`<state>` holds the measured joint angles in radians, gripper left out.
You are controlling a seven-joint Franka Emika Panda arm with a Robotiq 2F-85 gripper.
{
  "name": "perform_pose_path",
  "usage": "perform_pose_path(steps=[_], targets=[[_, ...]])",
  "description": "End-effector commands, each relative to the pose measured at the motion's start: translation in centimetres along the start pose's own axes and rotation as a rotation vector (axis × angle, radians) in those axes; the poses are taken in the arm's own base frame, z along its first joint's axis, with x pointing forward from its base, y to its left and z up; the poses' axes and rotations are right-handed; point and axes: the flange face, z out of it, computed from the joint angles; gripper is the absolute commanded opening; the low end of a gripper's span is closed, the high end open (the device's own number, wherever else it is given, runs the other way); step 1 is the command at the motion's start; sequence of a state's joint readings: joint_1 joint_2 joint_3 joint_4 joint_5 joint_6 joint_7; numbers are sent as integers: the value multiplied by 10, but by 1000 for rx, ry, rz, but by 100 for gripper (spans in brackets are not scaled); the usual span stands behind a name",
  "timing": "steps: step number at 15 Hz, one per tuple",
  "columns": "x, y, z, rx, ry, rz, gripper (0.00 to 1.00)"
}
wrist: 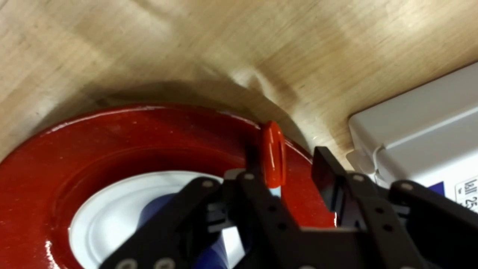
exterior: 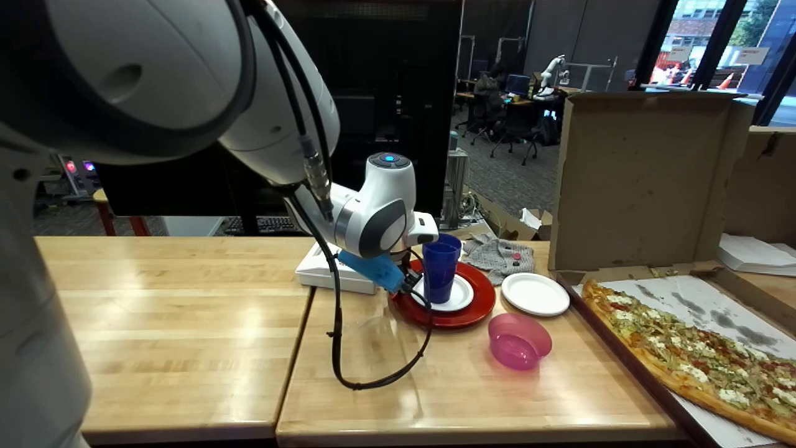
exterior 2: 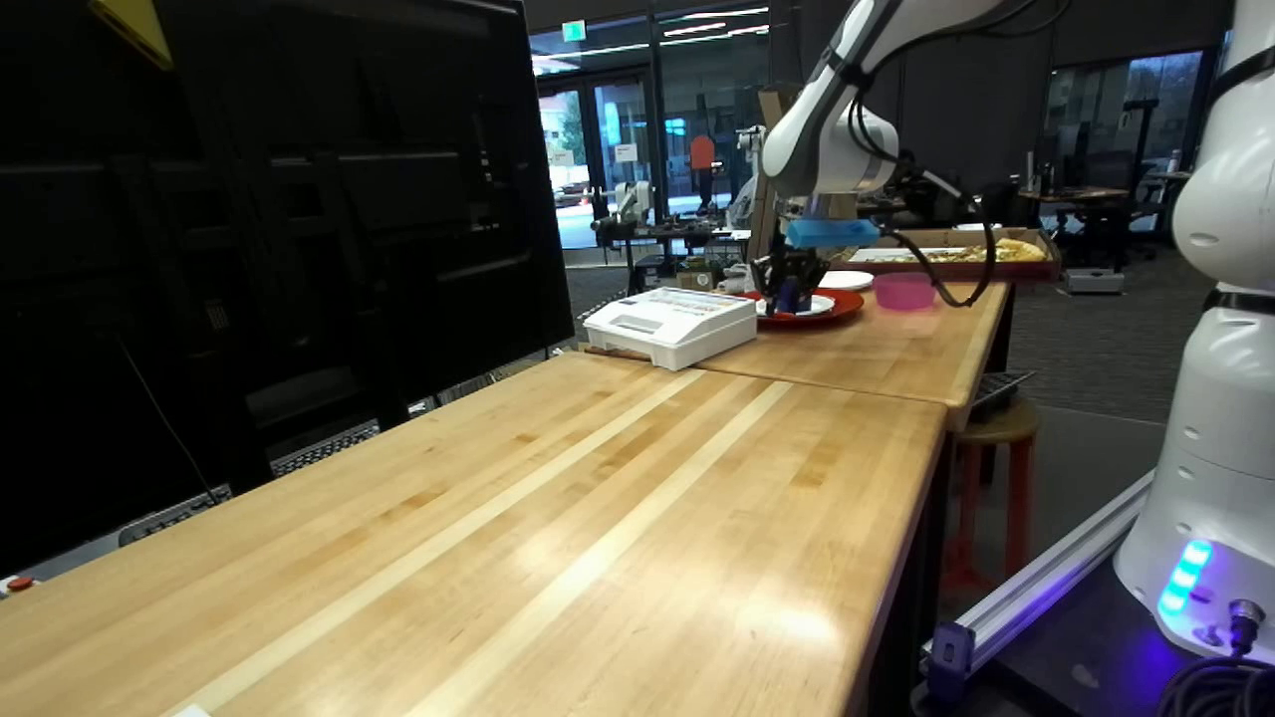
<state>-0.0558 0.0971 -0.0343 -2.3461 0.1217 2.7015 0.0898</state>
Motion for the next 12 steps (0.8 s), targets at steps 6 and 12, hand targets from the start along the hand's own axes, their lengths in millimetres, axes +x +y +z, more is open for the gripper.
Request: perform_pose_path(steps=[6, 12], targets=[[-1, 1, -4, 16, -10, -7, 4], [-4, -1, -11, 17, 12, -18, 4]])
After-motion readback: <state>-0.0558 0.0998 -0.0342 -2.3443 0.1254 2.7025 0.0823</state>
